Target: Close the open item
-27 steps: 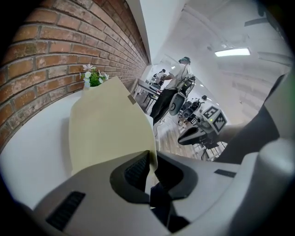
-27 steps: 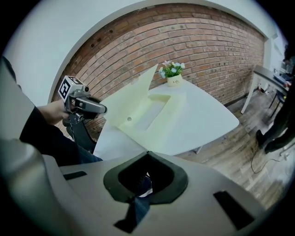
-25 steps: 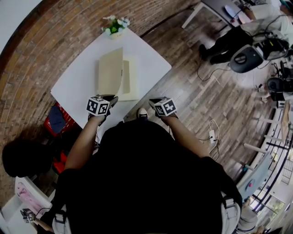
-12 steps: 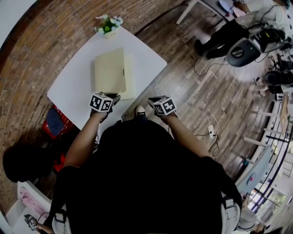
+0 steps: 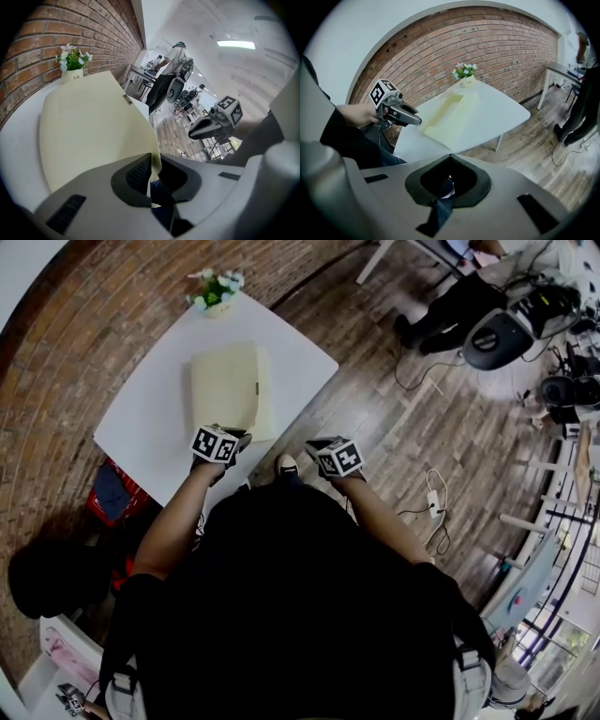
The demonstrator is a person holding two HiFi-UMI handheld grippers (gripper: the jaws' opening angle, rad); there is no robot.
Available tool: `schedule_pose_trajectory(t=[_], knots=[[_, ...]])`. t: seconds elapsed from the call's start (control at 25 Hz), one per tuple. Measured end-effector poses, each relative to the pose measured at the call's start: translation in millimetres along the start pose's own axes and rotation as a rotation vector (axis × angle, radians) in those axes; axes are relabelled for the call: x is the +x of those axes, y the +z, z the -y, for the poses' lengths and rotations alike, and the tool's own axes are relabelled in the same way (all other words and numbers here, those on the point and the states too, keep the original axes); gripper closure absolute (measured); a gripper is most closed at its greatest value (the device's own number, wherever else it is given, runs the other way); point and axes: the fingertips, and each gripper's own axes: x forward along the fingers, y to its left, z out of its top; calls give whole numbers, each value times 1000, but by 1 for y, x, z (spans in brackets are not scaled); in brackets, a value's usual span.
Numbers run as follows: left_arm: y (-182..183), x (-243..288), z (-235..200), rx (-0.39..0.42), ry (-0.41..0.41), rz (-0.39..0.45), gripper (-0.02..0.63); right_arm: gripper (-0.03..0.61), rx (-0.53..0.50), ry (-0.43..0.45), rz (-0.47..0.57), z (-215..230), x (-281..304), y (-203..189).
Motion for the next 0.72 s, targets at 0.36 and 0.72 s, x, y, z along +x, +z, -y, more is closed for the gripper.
schedule_pose_trajectory(t=[0.36,0.72], knots=[[2,22,-5,15,-13,-59,571,557,9,-6,19,2,-5,-3],[-3,48,-14,8,-35,-132,565,557,39,-19,13,9,-2,-15]])
